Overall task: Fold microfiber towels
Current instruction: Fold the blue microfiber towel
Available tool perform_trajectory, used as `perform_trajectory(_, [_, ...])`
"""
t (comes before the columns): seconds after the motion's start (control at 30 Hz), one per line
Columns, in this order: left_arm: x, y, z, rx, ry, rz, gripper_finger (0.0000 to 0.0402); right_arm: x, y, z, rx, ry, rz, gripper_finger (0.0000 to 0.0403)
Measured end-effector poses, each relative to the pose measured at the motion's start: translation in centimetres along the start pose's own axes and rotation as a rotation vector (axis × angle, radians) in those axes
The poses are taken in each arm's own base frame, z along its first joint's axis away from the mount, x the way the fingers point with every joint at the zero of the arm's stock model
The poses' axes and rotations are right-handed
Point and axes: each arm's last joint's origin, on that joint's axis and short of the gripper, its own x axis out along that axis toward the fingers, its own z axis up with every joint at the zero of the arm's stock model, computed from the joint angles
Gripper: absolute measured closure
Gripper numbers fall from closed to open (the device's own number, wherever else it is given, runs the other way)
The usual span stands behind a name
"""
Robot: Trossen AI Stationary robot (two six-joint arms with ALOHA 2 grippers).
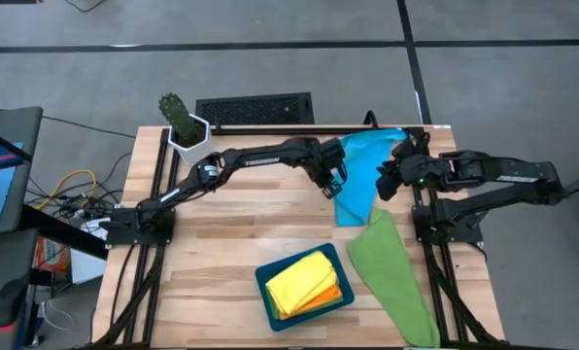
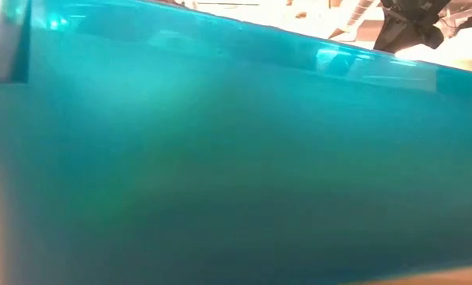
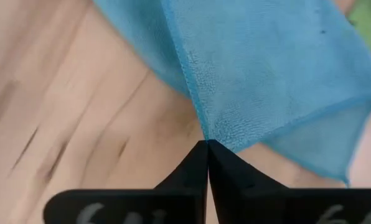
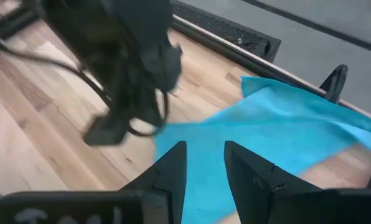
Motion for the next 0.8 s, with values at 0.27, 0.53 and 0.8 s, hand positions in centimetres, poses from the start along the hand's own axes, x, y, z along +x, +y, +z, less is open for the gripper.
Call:
perform_trajectory(0.27, [-7.0,-0.7,-0.1,0.106,0.037,0.002,0.0401,1.8,1.6,0.3,-0.146,0.037,-0.012,0.0256])
perform_trajectory(0.53, [-12.4,-1.2,-0.9,0.154,0.074,-0.003,0.0401,4.2,3.2,2.3,-0.256,-0.022,0.094,0.0211])
perform_trajectory(0.8, [-16.4,-1.1,-1.8,0.199,0.088,0.030,0.0401,7.1,3.0,3.4,-0.297,0.007,0.061,0.0195])
